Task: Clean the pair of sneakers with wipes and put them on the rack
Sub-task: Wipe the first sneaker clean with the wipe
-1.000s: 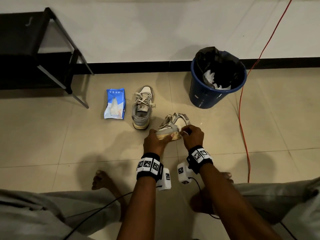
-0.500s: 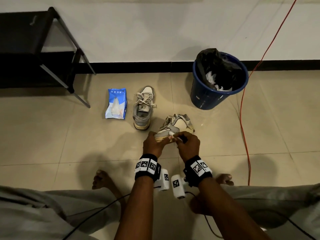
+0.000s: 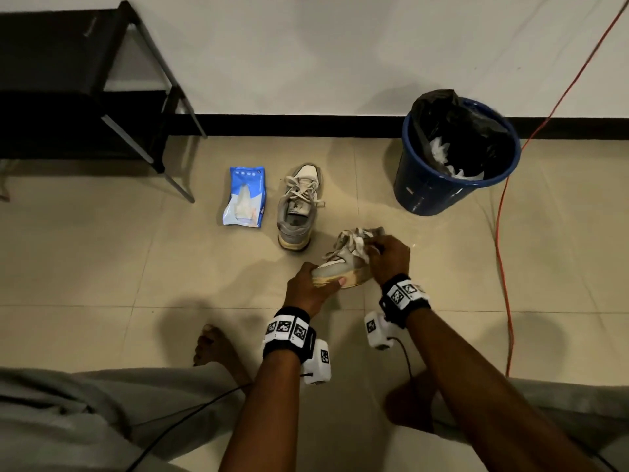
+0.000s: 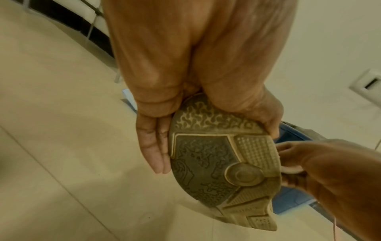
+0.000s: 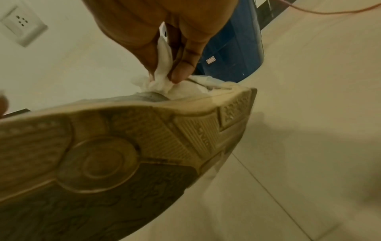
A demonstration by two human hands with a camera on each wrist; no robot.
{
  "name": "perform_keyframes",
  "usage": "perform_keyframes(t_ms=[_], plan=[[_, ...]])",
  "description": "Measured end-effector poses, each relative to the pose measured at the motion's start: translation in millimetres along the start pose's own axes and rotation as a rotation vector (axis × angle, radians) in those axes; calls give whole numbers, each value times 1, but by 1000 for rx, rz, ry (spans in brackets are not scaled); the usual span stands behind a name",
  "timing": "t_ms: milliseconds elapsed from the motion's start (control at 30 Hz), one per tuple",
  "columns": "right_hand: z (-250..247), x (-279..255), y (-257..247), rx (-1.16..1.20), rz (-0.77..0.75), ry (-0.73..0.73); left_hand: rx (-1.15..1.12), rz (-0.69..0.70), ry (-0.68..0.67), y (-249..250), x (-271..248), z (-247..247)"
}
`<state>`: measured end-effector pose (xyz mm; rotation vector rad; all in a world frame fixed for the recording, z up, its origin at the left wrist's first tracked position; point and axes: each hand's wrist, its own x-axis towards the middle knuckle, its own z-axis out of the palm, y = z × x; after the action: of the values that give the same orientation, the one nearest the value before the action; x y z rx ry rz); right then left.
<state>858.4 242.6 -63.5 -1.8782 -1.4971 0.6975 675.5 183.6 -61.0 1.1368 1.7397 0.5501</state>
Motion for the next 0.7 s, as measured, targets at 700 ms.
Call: perform_keyframes(t_ms=[700], plan=[[9,-26,-3,9,-119,-106,-90,-34,25,-2,12,3]])
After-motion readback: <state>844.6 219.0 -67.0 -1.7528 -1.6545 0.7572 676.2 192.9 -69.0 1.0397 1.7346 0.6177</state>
